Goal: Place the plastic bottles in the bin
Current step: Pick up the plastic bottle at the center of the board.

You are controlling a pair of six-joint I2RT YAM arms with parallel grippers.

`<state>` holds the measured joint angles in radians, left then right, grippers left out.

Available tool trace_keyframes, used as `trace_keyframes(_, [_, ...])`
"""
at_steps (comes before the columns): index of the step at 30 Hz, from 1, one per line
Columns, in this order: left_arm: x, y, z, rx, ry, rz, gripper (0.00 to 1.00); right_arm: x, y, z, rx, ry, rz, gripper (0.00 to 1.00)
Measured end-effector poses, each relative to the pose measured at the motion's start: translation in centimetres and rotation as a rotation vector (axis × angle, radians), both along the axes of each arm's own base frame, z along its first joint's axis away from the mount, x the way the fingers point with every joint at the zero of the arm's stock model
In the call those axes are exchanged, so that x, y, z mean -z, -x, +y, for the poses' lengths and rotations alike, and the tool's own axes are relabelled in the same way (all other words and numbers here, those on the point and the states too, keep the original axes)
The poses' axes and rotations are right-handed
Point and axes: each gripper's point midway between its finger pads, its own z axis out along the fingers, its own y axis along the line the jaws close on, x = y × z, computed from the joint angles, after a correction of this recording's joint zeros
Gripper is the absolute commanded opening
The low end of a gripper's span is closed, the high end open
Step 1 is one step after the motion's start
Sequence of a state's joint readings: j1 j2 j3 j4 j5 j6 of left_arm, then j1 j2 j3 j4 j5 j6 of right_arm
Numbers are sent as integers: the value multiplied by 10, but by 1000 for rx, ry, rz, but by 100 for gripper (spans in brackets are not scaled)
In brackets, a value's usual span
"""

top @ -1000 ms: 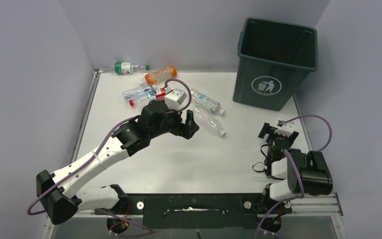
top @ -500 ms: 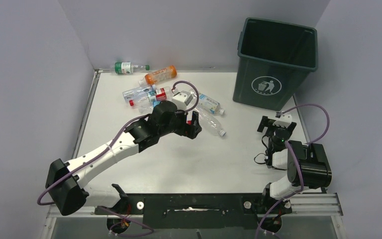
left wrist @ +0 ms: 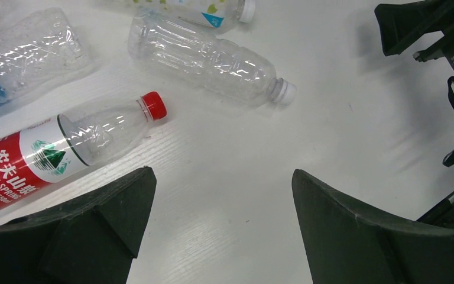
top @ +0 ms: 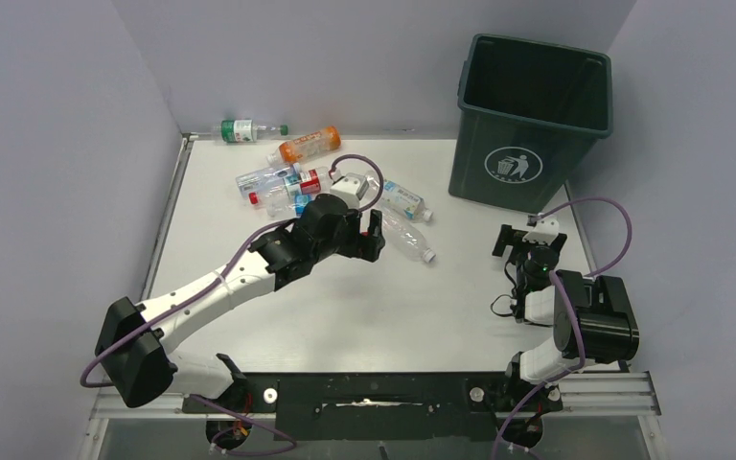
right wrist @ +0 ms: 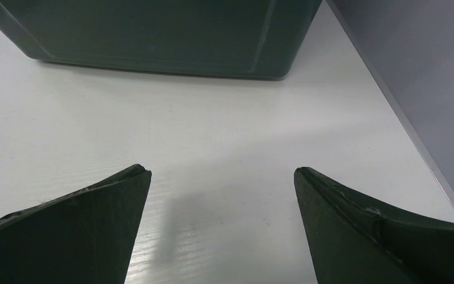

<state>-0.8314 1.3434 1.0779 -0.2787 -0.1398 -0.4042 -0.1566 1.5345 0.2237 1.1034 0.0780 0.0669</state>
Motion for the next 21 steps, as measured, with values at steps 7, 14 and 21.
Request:
trace_keyframes(7, [1, -3, 6, -74, -16, -10, 87, 0, 0, 1, -4, 0, 0, 98])
trace_keyframes(14, [20, -10, 6, -103, -71, 7, 87, 0, 0, 1, -4, 0, 1, 98])
trace_keyframes(21, [45, -16, 0, -102, -127, 41, 87, 0, 0, 1, -4, 0, 1, 98])
